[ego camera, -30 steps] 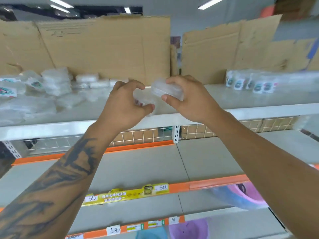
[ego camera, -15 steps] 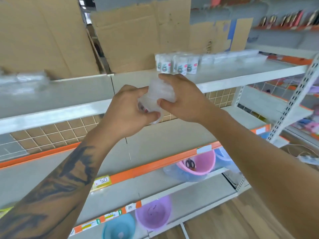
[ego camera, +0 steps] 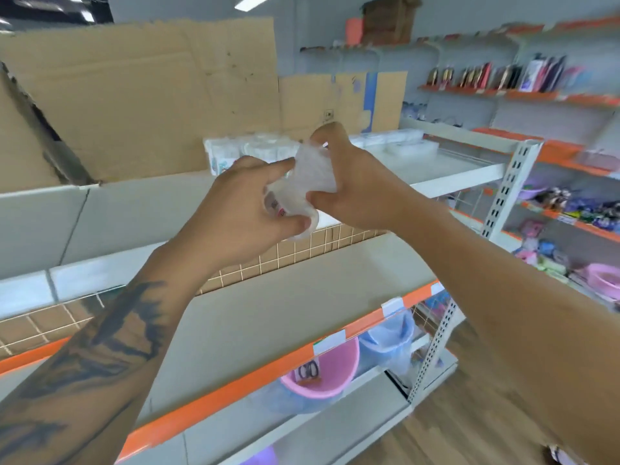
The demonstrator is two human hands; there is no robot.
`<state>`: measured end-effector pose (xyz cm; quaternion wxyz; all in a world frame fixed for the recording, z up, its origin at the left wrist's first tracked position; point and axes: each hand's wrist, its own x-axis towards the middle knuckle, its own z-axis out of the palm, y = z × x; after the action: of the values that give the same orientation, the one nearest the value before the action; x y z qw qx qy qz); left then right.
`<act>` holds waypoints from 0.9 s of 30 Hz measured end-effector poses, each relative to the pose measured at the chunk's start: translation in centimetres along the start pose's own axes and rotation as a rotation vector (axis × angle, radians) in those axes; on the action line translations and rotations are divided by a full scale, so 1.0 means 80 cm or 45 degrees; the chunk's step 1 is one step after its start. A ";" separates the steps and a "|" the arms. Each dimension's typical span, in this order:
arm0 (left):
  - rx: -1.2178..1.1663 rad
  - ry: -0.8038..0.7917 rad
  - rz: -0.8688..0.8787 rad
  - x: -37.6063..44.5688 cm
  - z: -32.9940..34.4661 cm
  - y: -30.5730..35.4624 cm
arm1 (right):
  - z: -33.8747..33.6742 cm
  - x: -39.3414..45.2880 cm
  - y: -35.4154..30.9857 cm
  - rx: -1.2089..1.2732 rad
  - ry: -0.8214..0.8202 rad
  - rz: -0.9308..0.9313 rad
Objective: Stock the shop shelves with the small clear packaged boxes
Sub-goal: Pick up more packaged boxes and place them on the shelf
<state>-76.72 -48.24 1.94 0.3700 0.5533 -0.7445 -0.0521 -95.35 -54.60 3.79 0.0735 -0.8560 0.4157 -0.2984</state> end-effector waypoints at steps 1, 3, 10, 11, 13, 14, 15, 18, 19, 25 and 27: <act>-0.010 0.005 -0.011 0.012 0.004 -0.001 | -0.004 0.006 0.010 -0.009 -0.003 -0.006; -0.029 0.031 -0.041 0.041 0.017 -0.007 | -0.013 0.025 0.036 -0.063 -0.007 -0.012; -0.022 0.091 -0.091 0.115 0.052 -0.035 | -0.024 0.086 0.115 -0.097 0.022 0.022; -0.010 0.091 -0.105 0.120 0.055 -0.039 | -0.022 0.092 0.125 -0.092 0.027 0.025; 0.011 0.088 -0.127 0.125 0.062 -0.045 | -0.015 0.104 0.145 -0.075 0.037 0.033; 0.020 0.086 -0.137 0.127 0.065 -0.048 | -0.012 0.109 0.155 -0.068 0.039 0.032; 0.029 0.083 -0.149 0.129 0.068 -0.052 | -0.008 0.114 0.164 -0.071 0.042 0.027; 0.064 0.073 -0.185 0.133 0.076 -0.059 | 0.000 0.126 0.189 -0.084 0.048 0.017; 0.077 0.071 -0.200 0.134 0.077 -0.060 | 0.002 0.130 0.197 -0.079 0.051 0.021; 0.136 0.106 -0.265 0.143 0.090 -0.058 | 0.009 0.159 0.243 -0.061 0.016 -0.043; 0.159 0.106 -0.277 0.150 0.099 -0.054 | 0.007 0.165 0.258 -0.072 0.003 -0.080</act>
<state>-79.55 -62.84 0.03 0.3575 0.6544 -0.6660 -0.0223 -102.52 -77.94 1.55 0.0396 -0.8700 0.3969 -0.2897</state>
